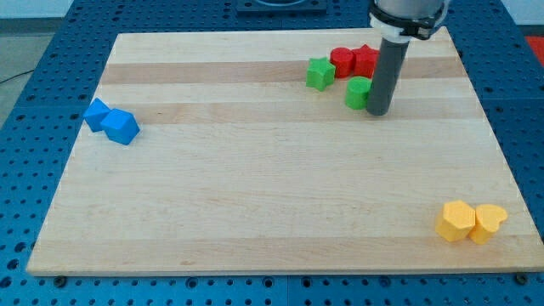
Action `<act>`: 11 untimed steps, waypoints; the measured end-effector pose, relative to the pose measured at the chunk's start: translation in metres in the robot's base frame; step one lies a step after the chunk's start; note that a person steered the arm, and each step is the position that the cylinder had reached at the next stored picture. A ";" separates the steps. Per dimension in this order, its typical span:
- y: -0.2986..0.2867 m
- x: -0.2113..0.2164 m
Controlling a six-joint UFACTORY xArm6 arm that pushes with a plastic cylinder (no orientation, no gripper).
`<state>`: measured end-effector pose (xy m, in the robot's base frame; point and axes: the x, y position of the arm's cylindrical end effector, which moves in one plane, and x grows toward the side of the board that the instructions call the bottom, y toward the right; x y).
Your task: Move the yellow heart to the bottom of the green circle
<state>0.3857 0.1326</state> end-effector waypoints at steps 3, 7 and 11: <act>-0.023 -0.014; 0.198 0.171; 0.106 0.183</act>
<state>0.5686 0.2383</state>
